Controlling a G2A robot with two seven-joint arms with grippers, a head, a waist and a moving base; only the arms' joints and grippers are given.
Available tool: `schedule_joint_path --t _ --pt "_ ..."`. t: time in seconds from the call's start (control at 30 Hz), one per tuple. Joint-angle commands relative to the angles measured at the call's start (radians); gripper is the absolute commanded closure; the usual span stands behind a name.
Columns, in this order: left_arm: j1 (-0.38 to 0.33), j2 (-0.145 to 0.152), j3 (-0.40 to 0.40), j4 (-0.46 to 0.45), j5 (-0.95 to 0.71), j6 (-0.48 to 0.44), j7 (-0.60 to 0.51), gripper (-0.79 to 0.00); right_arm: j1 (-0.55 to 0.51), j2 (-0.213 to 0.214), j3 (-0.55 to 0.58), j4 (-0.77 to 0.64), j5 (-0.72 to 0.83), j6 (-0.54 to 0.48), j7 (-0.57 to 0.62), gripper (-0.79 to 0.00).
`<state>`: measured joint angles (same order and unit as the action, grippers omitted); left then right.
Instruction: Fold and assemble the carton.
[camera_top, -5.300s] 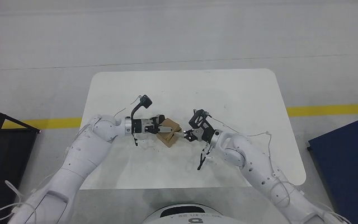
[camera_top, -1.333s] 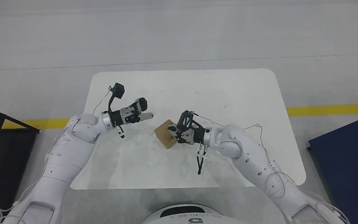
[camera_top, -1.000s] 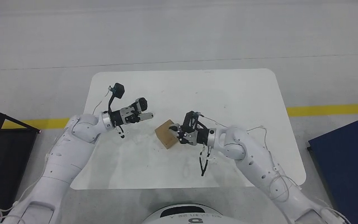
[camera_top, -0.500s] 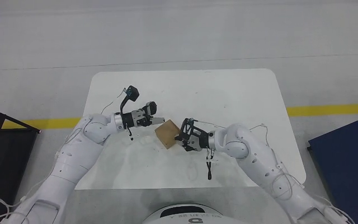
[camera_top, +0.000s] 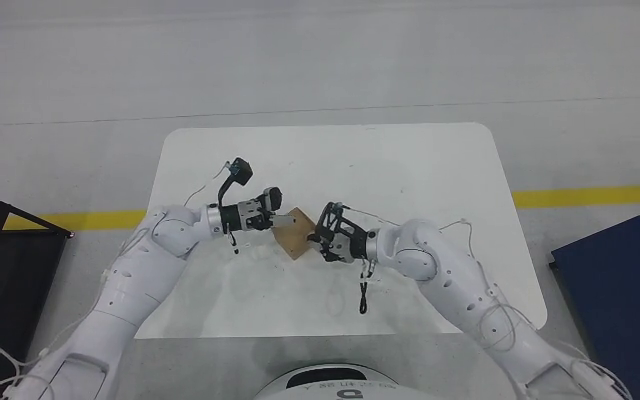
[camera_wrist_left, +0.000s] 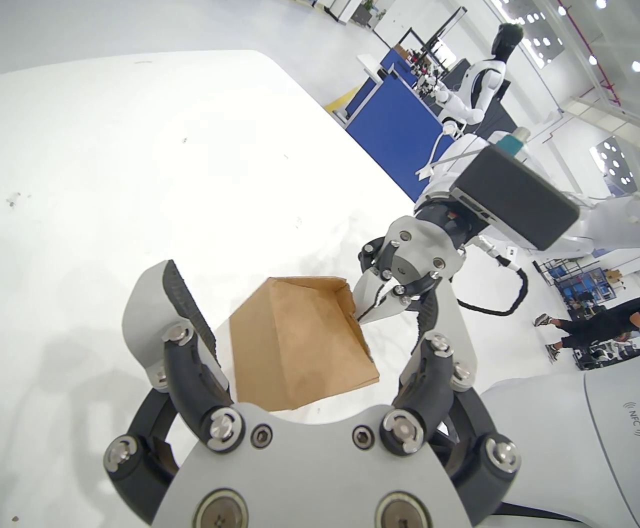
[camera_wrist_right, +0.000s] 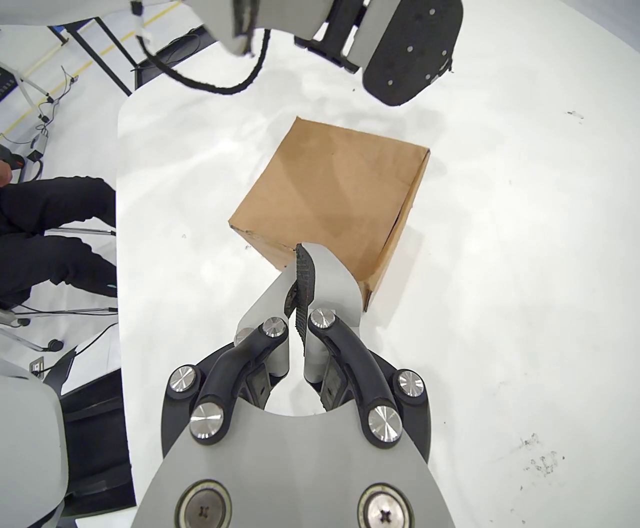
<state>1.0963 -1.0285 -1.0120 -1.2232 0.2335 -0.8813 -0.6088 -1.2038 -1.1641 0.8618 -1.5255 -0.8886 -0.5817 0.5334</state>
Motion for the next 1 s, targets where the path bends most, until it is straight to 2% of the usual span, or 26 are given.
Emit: schedule_joint_path --t 0.0,0.17,0.27,0.33,0.47,0.53,0.6,0.67,0.8,0.97 --pt "0.000 0.001 -0.002 0.003 -0.007 -0.002 -0.003 -0.785 0.004 0.000 0.000 0.006 0.005 -0.006 -0.002 0.000" --pt "0.027 0.021 -0.060 0.022 -0.033 -0.025 -0.006 -0.785 -0.043 0.020 0.110 0.024 0.119 -0.065 -0.130 0.000" --pt "0.084 0.049 -0.111 -0.004 -0.068 -0.083 -0.091 -0.785 -0.065 0.026 0.167 0.060 0.264 -0.081 -0.194 0.000" --pt "0.133 0.075 -0.138 -0.045 -0.110 -0.131 -0.197 -0.785 -0.049 0.021 0.174 0.084 0.280 -0.005 -0.199 0.000" --pt "0.256 0.142 -0.133 -0.207 -0.177 -0.105 -0.226 -0.785 -0.009 0.003 0.121 0.105 0.281 0.076 -0.190 0.000" --pt "0.286 0.177 -0.112 -0.266 -0.218 -0.101 -0.229 -0.785 0.016 -0.007 0.093 0.127 0.282 0.101 -0.177 0.000" --pt "0.277 0.202 -0.101 -0.274 -0.254 -0.098 -0.232 -0.785 0.043 -0.017 0.062 0.153 0.300 0.115 -0.136 0.000" --pt "0.247 0.212 -0.084 -0.263 -0.265 -0.080 -0.250 -0.785 0.075 -0.027 0.033 0.179 0.339 0.104 -0.063 0.000" --pt "0.172 0.207 -0.017 -0.230 -0.263 -0.049 -0.281 -0.785 0.114 -0.038 0.004 0.215 0.378 0.096 -0.004 0.000" --pt "0.108 0.193 0.046 -0.181 -0.283 -0.052 -0.278 -0.785 0.109 -0.037 0.021 0.227 0.396 0.068 -0.031 0.000"
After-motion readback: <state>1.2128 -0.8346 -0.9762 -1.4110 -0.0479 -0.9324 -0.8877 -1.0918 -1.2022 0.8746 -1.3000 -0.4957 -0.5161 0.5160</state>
